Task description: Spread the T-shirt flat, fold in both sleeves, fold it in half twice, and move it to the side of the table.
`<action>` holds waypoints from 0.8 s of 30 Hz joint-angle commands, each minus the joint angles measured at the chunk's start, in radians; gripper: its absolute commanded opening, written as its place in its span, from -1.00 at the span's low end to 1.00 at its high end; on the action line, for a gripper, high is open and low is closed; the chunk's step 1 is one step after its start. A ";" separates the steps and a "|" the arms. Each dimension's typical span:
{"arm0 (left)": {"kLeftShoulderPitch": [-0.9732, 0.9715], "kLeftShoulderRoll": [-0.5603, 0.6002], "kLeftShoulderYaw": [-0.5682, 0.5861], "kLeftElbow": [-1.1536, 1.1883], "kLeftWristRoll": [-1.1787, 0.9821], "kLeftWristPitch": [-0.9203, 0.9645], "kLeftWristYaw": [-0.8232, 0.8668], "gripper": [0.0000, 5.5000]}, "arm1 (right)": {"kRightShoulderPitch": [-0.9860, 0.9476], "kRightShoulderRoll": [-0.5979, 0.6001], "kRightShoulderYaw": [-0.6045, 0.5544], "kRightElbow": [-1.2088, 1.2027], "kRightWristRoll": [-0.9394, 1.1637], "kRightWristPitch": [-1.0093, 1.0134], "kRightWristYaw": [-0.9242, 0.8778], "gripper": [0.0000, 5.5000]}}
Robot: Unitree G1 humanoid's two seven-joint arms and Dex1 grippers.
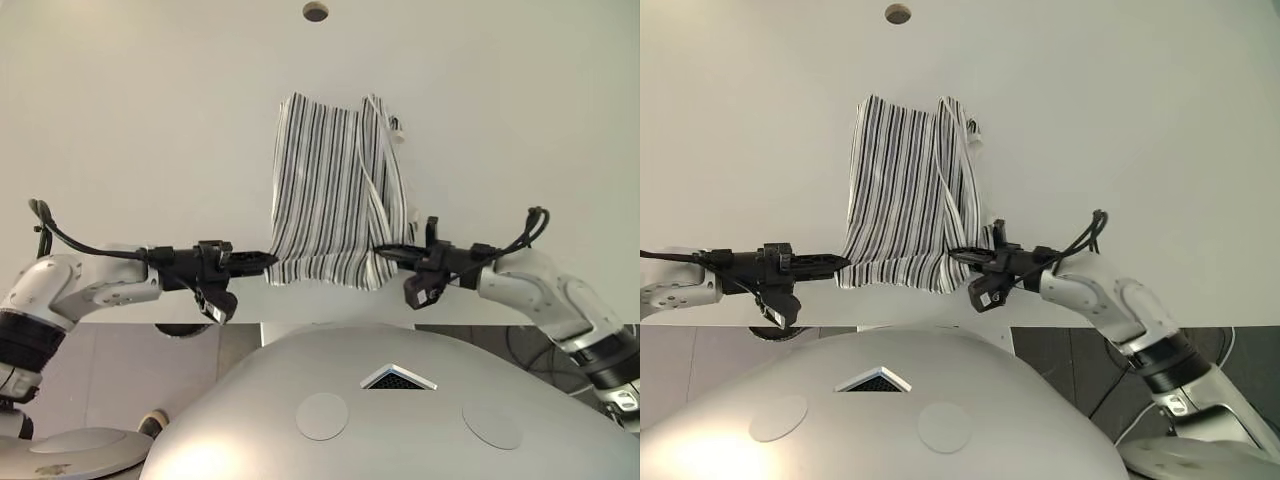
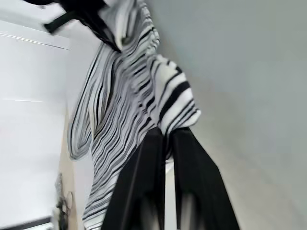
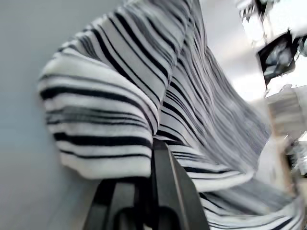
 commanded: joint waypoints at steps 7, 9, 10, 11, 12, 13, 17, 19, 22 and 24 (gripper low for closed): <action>0.231 0.123 0.083 -0.311 -0.433 0.204 -0.159 -0.99 | 0.235 -0.152 -0.253 -0.270 0.318 0.146 0.147 -1.00; 0.256 0.113 0.107 -0.348 -0.465 0.228 -0.177 -0.99 | 0.263 -0.149 -0.282 -0.292 0.333 0.148 0.155 -1.00; 0.267 0.103 0.115 -0.360 -0.474 0.236 -0.186 -0.99 | 0.274 -0.148 -0.295 -0.298 0.339 0.147 0.160 -1.00; 0.277 0.093 0.122 -0.368 -0.480 0.244 -0.191 -0.99 | 0.279 -0.146 -0.305 -0.300 0.344 0.147 0.165 -1.00; 0.285 0.082 0.127 -0.374 -0.482 0.249 -0.197 -0.99 | 0.283 -0.143 -0.316 -0.299 0.349 0.146 0.166 -1.00; 0.291 0.072 0.134 -0.377 -0.488 0.255 -0.202 -0.99 | 0.284 -0.136 -0.328 -0.295 0.356 0.145 0.167 -1.00; 0.252 0.008 0.164 -0.352 -0.501 0.296 -0.216 -0.99 | 0.223 -0.101 -0.350 -0.261 0.394 0.173 0.169 -1.00; 0.195 -0.048 0.165 -0.318 -0.497 0.341 -0.218 -0.99 | 0.135 -0.073 -0.333 -0.203 0.409 0.209 0.176 -1.00; 0.096 -0.136 0.155 -0.253 -0.501 0.415 -0.228 -0.99 | -0.022 -0.025 -0.291 -0.126 0.463 0.280 0.222 -1.00; 0.016 -0.202 0.148 -0.197 -0.507 0.472 -0.231 -0.99 | -0.143 0.004 -0.257 -0.064 0.497 0.336 0.270 -1.00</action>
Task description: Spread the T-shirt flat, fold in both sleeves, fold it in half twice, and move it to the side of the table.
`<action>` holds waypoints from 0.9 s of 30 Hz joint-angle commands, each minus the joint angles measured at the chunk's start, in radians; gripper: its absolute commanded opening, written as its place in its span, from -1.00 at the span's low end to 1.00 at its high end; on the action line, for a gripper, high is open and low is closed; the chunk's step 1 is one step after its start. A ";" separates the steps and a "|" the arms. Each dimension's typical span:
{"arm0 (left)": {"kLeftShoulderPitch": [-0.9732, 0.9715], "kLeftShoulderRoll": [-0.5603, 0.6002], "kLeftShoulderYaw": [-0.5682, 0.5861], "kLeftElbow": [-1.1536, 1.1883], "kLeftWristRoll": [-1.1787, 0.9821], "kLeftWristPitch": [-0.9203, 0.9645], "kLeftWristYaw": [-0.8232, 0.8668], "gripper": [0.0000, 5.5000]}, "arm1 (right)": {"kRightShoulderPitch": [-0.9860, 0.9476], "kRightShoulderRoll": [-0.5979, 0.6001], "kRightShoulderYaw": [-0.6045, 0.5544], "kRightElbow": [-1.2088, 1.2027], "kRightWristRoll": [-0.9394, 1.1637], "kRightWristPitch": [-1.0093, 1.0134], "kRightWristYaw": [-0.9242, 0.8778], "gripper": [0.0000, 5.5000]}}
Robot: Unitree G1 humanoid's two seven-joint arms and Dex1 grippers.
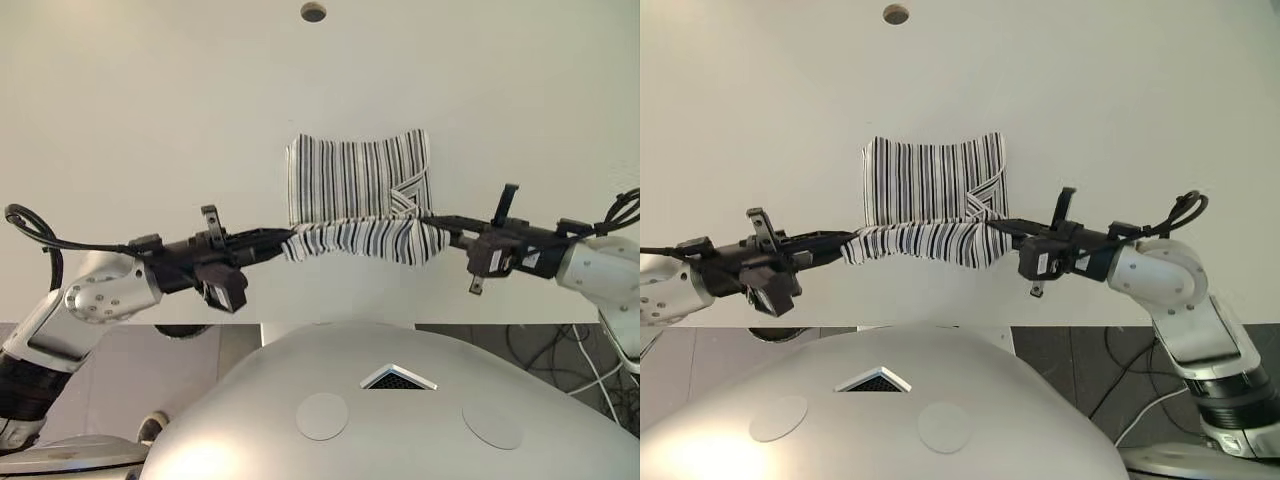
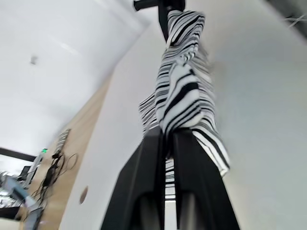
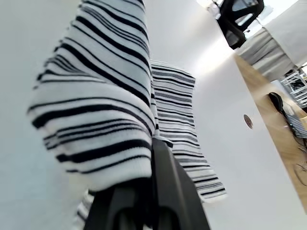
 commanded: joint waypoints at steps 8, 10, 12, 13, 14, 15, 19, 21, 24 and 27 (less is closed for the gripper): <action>-0.323 -0.246 -0.062 0.333 0.042 0.175 -0.081 -0.99 | -0.482 0.125 0.176 0.360 0.040 0.195 0.245 -1.00; -0.361 -0.279 -0.072 0.393 0.048 0.179 -0.098 -0.99 | -0.550 0.153 0.205 0.444 0.022 0.201 0.277 -1.00; -0.383 -0.301 -0.077 0.432 0.053 0.178 -0.106 -0.99 | -0.605 0.178 0.219 0.508 0.014 0.205 0.302 -1.00; -0.392 -0.313 -0.076 0.449 0.049 0.182 -0.112 -0.99 | -0.633 0.191 0.223 0.537 0.013 0.209 0.316 -1.00; -0.407 -0.328 -0.074 0.475 0.049 0.184 -0.113 -0.99 | -0.667 0.208 0.225 0.575 0.014 0.212 0.328 -1.00; -0.418 -0.342 -0.070 0.494 0.045 0.189 -0.114 -0.99 | -0.692 0.220 0.226 0.607 0.014 0.212 0.338 -1.00; -0.454 -0.382 -0.061 0.576 0.043 0.194 -0.117 -0.99 | -0.764 0.261 0.218 0.754 0.011 0.201 0.362 -1.00; -0.479 -0.407 -0.063 0.635 0.052 0.192 -0.113 -0.99 | -0.792 0.287 0.220 0.829 0.001 0.184 0.359 -1.00; -0.507 -0.445 -0.067 0.731 0.070 0.193 -0.105 -0.99 | -0.807 0.323 0.223 0.912 -0.024 0.140 0.337 -1.00; -0.508 -0.463 -0.091 0.791 0.118 0.167 -0.099 -0.99 | -0.787 0.351 0.215 0.941 -0.045 0.096 0.299 -0.81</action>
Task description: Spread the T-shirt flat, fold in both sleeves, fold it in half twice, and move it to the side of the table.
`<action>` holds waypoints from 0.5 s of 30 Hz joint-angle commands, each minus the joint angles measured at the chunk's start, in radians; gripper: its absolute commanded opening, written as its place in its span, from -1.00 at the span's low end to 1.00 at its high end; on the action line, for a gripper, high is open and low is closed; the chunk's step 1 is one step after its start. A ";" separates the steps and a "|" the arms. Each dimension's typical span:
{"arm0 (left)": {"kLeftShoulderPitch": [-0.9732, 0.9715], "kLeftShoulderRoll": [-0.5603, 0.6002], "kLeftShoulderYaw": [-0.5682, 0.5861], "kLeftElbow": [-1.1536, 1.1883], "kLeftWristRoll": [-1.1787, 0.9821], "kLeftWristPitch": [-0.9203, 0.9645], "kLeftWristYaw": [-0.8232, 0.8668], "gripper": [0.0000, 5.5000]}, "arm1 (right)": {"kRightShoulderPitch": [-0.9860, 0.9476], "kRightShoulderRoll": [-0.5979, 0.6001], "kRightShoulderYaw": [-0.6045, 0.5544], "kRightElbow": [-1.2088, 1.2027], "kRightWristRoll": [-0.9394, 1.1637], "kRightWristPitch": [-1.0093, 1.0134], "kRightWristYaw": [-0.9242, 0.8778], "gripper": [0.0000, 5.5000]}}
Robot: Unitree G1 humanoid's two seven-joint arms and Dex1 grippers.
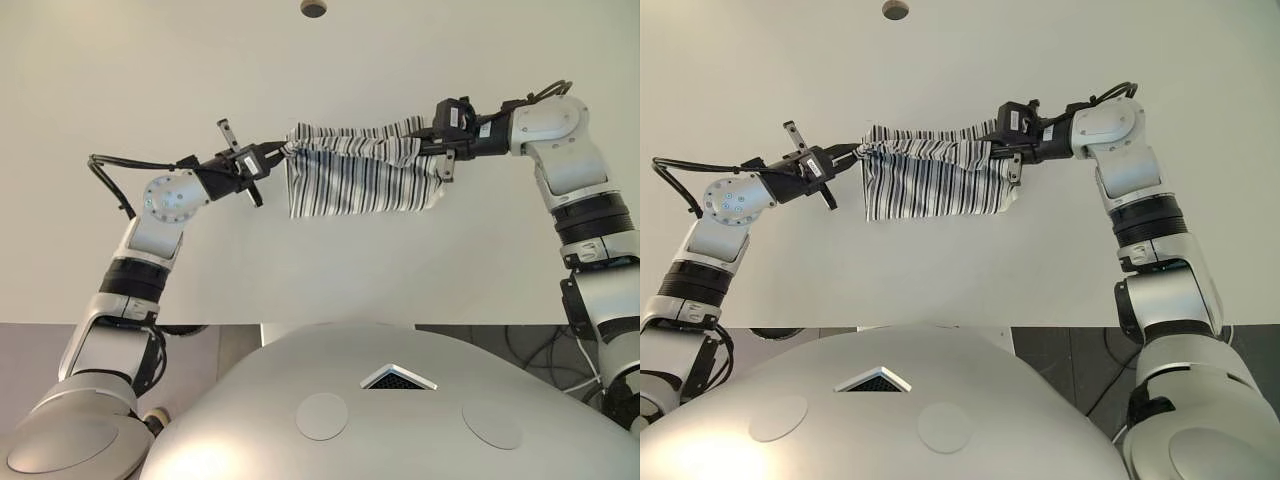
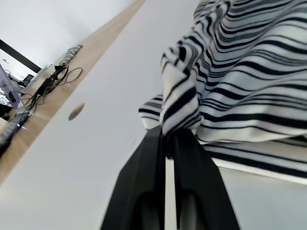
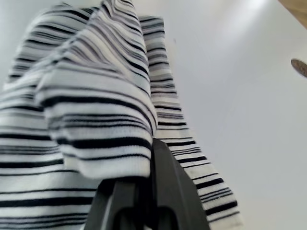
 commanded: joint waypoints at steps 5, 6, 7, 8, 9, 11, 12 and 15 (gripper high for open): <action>-0.026 -0.045 -0.024 0.126 0.145 -0.056 0.111 -0.61 | 0.058 0.050 -0.085 0.003 -0.017 -0.076 -0.157 -0.45; -0.033 -0.055 -0.018 0.141 0.148 -0.055 0.133 -0.57 | 0.064 0.058 -0.105 -0.001 -0.007 -0.079 -0.178 -0.44; -0.039 -0.066 -0.007 0.149 0.149 -0.057 0.164 -0.50 | 0.070 0.064 -0.133 -0.011 0.012 -0.071 -0.196 -0.44; -0.042 -0.076 0.005 0.153 0.144 -0.060 0.183 -0.48 | 0.075 0.069 -0.158 -0.021 0.032 -0.058 -0.206 -0.44; -0.040 -0.089 0.022 0.138 0.122 -0.068 0.197 -0.40 | 0.082 0.072 -0.180 -0.029 0.049 -0.051 -0.213 -0.44; -0.031 -0.110 0.054 0.089 0.074 -0.083 0.212 -0.29 | 0.094 0.080 -0.209 -0.038 0.074 -0.033 -0.226 -0.44; -0.026 -0.122 0.072 0.056 0.035 -0.078 0.208 -0.27 | 0.100 0.086 -0.215 -0.038 0.077 -0.027 -0.234 -0.44; -0.016 -0.149 0.109 -0.009 -0.033 -0.057 0.201 -0.27 | 0.092 0.103 -0.215 0.000 0.055 -0.007 -0.271 -0.44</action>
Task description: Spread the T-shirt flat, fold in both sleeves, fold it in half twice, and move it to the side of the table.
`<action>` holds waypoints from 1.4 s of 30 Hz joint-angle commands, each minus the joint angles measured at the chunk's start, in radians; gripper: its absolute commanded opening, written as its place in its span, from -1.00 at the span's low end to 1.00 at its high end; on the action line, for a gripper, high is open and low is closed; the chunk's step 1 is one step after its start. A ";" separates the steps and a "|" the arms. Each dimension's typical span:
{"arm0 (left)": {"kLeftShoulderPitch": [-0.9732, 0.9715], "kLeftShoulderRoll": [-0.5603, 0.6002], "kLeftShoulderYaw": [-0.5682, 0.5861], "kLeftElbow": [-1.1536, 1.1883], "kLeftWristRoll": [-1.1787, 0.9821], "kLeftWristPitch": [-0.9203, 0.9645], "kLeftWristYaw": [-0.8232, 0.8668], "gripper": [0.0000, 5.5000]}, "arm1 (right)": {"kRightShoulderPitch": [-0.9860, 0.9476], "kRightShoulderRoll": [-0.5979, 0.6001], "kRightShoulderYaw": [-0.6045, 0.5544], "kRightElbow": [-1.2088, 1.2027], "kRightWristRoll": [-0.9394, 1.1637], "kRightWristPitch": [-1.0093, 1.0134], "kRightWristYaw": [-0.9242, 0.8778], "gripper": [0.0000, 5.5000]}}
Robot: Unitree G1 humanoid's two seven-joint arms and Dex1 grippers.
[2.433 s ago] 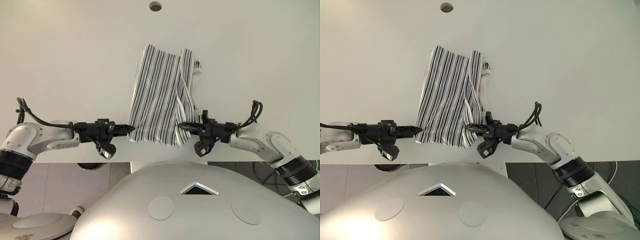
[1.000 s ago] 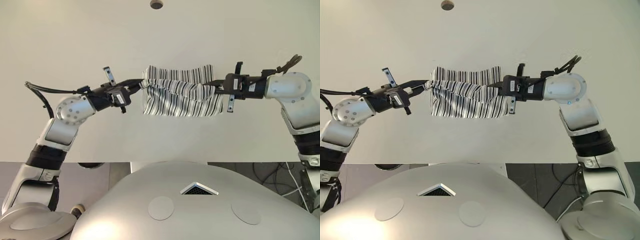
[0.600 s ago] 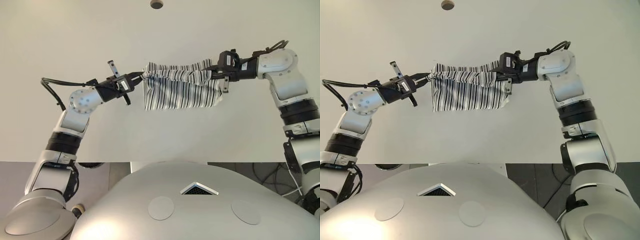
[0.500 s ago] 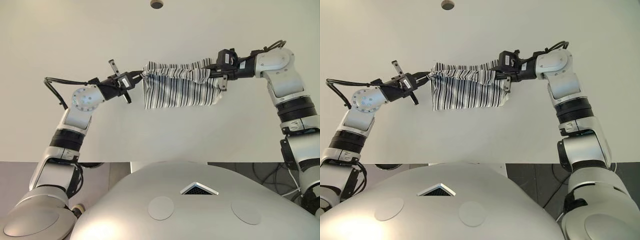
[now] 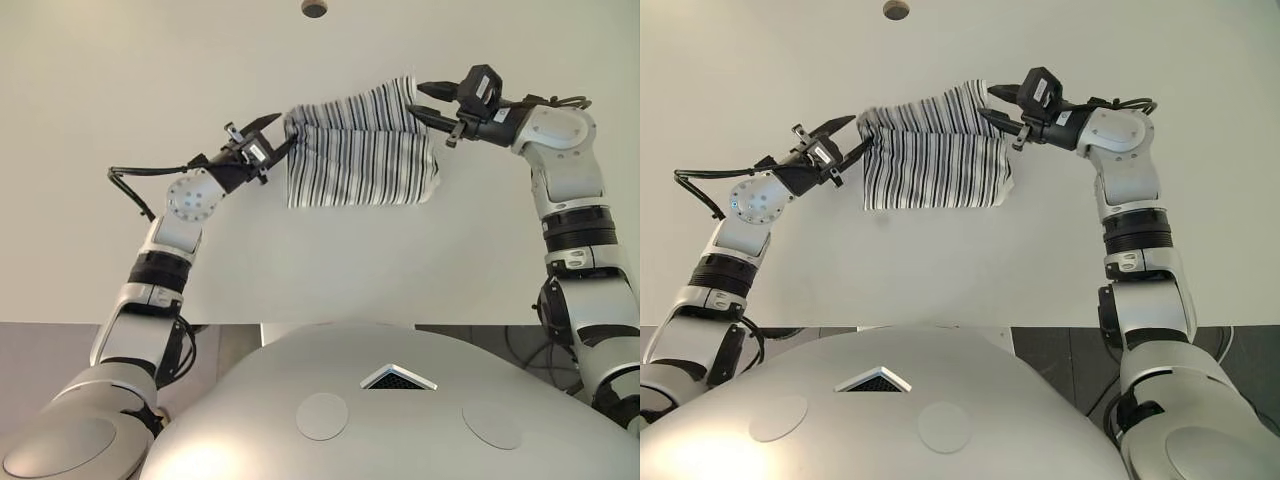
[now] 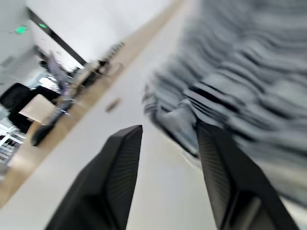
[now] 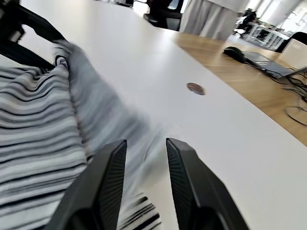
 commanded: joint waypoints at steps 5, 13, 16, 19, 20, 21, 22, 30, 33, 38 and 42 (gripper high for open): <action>0.027 -0.063 0.074 -0.170 -0.161 0.144 -0.024 -0.27 | -0.018 0.049 0.019 0.112 -0.108 0.028 -0.134 -0.44; 0.046 -0.093 0.169 -0.328 -0.154 0.099 0.073 -0.27 | 0.042 0.165 -0.106 -0.198 0.220 0.127 -0.066 -0.44; 0.074 -0.127 0.191 -0.419 -0.107 0.001 0.141 -0.27 | 0.048 0.194 -0.057 -0.238 0.261 0.194 -0.012 -0.44; 0.082 -0.152 0.201 -0.445 -0.080 -0.029 0.185 -0.27 | 0.028 0.195 0.039 -0.166 0.167 0.173 0.036 -0.44; 0.084 -0.158 0.202 -0.449 -0.070 -0.033 0.195 -0.27 | 0.009 0.191 0.081 -0.109 0.118 0.159 0.051 -0.44; 0.085 -0.162 0.201 -0.452 -0.064 -0.036 0.202 -0.27 | -0.012 0.189 0.116 -0.045 0.069 0.134 0.063 -0.44; 0.087 -0.166 0.200 -0.455 -0.059 -0.036 0.206 -0.27 | -0.038 0.191 0.142 0.025 0.032 0.122 0.074 -0.44; 0.126 -0.180 0.208 -0.497 -0.015 -0.031 0.243 -0.27 | -0.274 0.159 0.215 0.671 -0.209 0.041 -0.032 -0.44; 0.152 -0.188 0.215 -0.518 0.007 -0.025 0.265 -0.27 | -0.304 0.061 0.114 0.821 -0.166 0.062 -0.155 -0.44; 0.174 -0.206 0.221 -0.543 0.034 -0.010 0.301 -0.27 | -0.270 -0.116 -0.173 0.945 -0.015 0.134 -0.526 -0.44; 0.198 -0.214 0.227 -0.564 0.053 -0.003 0.327 -0.27 | -0.245 -0.152 -0.331 0.961 0.042 0.160 -0.754 -0.44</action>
